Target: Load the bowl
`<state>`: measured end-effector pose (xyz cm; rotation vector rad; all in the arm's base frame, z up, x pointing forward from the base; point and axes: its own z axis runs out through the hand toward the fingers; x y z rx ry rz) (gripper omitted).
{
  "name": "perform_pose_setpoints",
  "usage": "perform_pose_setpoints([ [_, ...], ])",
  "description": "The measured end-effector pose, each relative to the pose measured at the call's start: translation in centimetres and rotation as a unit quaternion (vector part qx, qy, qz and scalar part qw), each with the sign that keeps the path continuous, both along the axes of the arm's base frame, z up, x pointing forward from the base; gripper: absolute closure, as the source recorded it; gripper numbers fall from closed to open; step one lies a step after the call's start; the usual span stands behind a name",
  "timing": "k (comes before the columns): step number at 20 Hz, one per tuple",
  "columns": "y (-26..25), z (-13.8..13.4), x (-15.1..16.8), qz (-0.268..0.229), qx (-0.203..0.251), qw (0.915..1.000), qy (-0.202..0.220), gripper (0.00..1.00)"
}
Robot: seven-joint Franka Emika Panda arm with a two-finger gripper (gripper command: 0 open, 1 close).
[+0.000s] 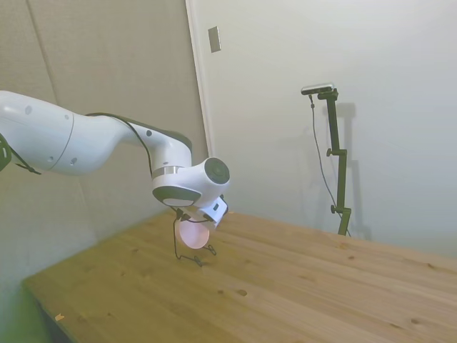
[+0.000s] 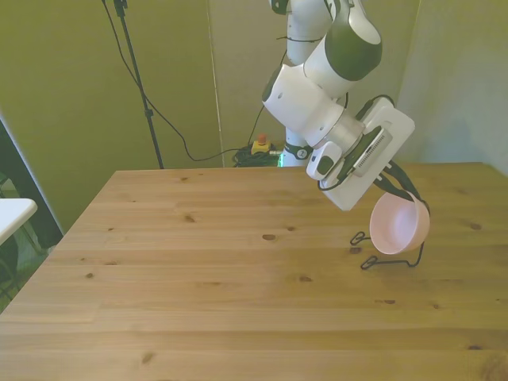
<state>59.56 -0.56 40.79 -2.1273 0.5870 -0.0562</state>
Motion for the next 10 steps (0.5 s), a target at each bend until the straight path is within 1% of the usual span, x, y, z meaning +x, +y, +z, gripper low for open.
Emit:
perform_pose_setpoints([
  [10,-0.2,-1.4,0.3,0.003,0.006,1.0,0.006,1.0],
])
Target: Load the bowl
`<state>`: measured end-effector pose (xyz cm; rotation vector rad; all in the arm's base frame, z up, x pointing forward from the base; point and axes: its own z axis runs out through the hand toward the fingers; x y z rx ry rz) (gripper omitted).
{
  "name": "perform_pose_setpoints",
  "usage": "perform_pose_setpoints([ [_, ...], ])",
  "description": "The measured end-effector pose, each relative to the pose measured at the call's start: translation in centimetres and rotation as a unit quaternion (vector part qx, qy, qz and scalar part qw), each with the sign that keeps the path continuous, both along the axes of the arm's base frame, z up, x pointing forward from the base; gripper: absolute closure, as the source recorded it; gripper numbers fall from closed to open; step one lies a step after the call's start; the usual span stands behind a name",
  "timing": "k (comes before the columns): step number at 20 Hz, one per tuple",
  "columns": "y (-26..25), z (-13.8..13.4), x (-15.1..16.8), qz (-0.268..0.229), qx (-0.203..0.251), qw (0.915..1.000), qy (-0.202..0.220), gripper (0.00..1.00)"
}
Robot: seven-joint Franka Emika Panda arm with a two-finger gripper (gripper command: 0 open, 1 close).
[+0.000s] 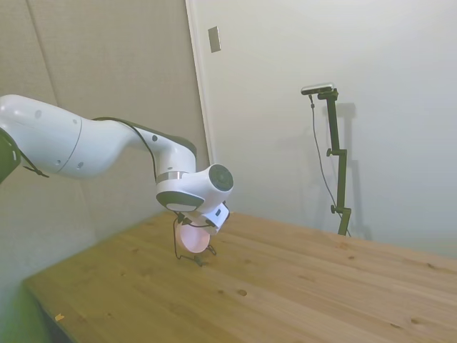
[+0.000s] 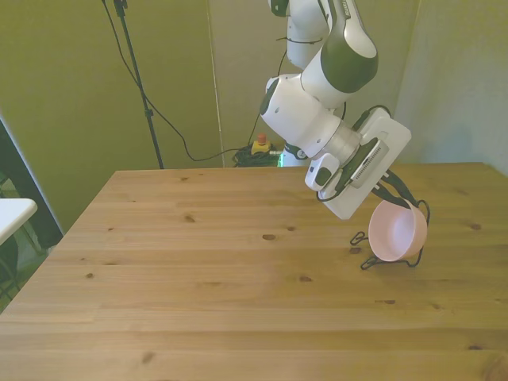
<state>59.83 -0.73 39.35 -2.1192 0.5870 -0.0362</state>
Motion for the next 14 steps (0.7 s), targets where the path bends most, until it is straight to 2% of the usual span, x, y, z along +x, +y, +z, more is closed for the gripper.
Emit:
perform_pose_setpoints([
  [8,0.38,-0.94,0.08,0.004,0.001,1.0,0.007,1.0],
  [9,0.48,-0.95,0.08,0.005,0.001,1.0,0.007,0.0],
  [14,0.66,-0.96,0.07,0.007,0.001,1.0,0.007,0.0],
])
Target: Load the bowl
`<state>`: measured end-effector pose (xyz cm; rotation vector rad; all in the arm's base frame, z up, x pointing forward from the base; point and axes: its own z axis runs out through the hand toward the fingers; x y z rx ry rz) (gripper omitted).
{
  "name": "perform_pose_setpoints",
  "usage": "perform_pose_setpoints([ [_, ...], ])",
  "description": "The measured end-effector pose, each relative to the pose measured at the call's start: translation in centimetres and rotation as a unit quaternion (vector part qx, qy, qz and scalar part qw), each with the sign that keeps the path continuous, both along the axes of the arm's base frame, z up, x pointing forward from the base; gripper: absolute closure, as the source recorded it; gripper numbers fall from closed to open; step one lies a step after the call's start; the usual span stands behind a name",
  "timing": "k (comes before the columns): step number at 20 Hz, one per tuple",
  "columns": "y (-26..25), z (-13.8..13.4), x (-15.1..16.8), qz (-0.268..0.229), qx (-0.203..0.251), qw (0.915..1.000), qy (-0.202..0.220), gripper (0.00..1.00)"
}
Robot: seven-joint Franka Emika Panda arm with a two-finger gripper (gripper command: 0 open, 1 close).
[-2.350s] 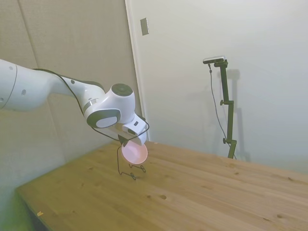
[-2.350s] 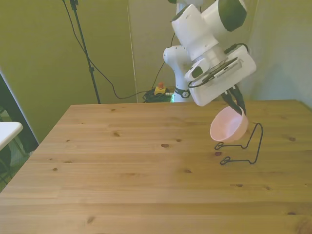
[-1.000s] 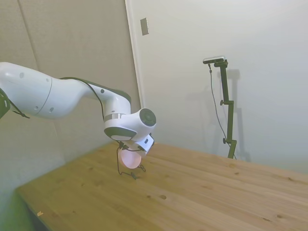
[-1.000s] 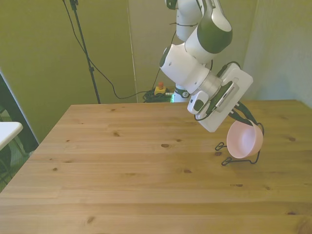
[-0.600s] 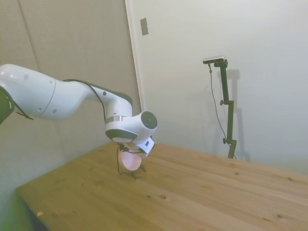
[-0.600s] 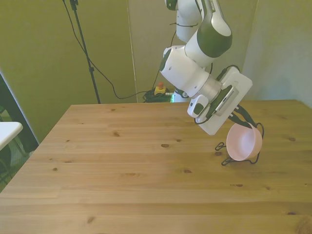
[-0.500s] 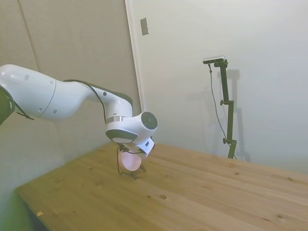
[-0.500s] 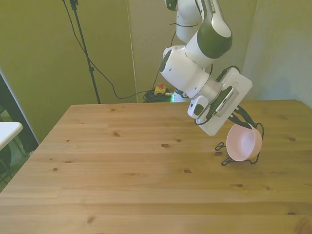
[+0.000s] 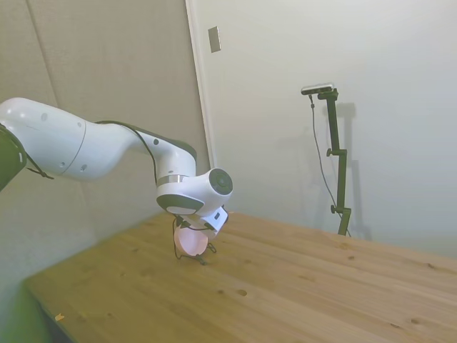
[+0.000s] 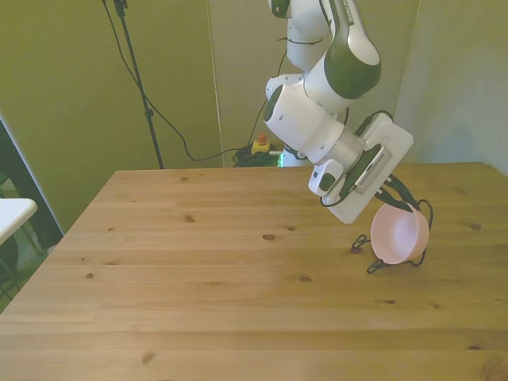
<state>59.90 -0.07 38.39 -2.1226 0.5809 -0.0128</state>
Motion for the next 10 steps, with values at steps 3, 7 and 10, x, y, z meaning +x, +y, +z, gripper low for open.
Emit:
perform_pose_setpoints([
  [3,-0.2,0.0,0.0,-0.001,-0.001,1.0,0.001,0.0],
  [7,-0.6,0.1,0.0,-0.005,-0.004,1.0,0.002,0.0],
  [10,-1.3,1.1,-0.2,-0.011,-0.013,0.9998,0.004,0.0],
])
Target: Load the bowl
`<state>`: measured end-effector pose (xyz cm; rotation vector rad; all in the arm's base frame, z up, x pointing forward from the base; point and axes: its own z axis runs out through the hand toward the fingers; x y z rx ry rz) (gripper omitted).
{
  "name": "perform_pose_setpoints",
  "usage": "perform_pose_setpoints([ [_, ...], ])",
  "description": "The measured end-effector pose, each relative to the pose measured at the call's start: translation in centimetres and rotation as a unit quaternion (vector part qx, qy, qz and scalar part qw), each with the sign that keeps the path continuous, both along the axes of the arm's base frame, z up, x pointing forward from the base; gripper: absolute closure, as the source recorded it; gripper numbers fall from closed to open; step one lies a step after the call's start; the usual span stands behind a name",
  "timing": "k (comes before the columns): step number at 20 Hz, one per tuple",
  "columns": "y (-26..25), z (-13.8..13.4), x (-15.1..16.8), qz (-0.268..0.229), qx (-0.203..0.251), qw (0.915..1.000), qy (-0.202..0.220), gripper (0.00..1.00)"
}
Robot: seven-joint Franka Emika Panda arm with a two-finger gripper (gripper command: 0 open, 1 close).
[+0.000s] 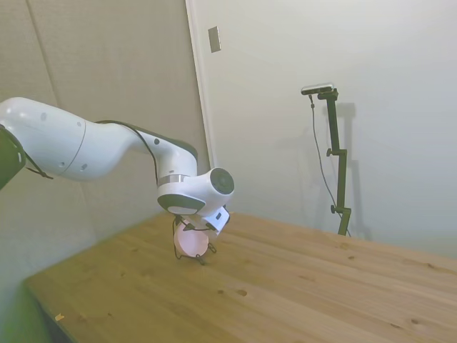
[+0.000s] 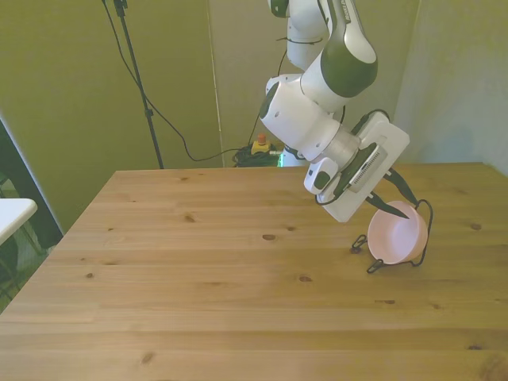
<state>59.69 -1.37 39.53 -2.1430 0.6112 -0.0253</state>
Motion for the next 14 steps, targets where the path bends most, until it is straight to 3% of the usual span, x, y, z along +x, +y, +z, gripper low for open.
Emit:
perform_pose_setpoints([
  [8,-1.9,9.0,-2.8,-0.043,-0.088,0.995,0.02,0.0],
  [11,-2.8,11.3,-4.3,-0.079,-0.148,0.9846,0.048,0.0],
  [14,-3.4,12.3,-6.0,-0.124,-0.202,0.9684,0.078,0.0],
])
